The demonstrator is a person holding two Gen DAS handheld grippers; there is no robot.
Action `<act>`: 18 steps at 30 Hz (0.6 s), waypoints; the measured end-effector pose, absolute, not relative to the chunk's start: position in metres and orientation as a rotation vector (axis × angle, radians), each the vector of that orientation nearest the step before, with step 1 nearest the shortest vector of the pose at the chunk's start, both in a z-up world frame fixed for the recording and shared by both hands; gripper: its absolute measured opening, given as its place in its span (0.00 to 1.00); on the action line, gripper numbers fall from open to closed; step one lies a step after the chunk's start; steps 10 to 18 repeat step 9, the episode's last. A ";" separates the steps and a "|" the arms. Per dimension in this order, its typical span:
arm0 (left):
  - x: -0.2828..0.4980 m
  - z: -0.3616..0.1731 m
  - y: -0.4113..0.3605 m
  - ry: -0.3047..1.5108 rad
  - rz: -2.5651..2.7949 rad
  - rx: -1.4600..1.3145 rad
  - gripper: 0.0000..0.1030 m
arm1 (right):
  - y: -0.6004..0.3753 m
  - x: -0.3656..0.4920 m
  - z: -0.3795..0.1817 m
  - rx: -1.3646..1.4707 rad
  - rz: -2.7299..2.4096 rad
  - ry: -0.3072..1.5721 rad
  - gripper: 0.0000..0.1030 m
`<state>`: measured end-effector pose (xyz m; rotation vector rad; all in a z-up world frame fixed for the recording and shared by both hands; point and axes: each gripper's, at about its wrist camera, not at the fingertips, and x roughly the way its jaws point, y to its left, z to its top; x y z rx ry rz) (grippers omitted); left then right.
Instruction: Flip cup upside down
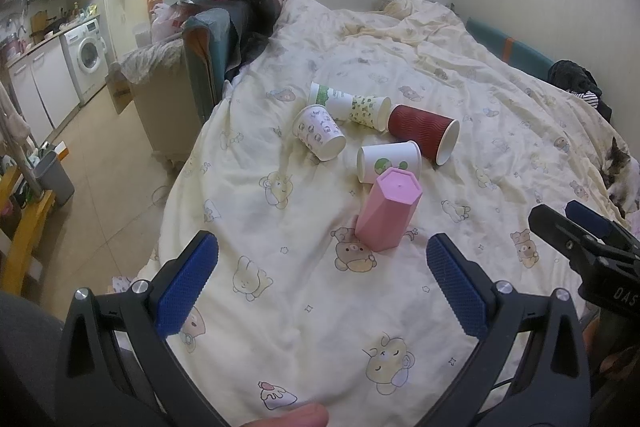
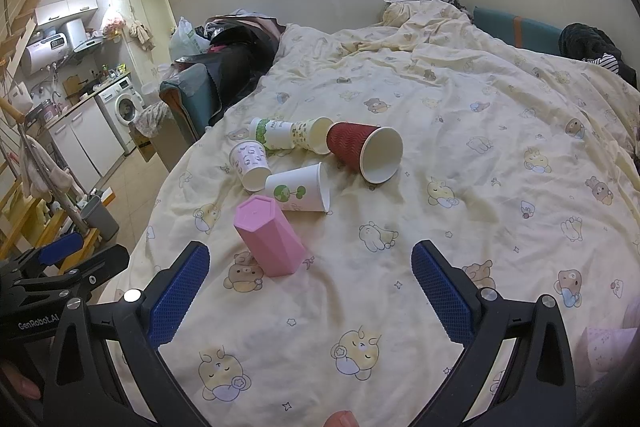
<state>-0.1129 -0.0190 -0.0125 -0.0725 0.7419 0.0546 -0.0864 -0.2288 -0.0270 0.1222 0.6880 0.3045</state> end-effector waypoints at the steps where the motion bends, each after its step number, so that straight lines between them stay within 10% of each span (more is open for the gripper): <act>1: -0.113 -0.013 -0.019 0.741 0.054 -0.072 1.00 | -0.229 -0.087 -0.027 0.122 0.304 0.688 1.00; 18: -0.113 -0.013 -0.021 0.741 0.051 -0.072 1.00 | -0.229 -0.086 -0.027 0.122 0.304 0.687 1.00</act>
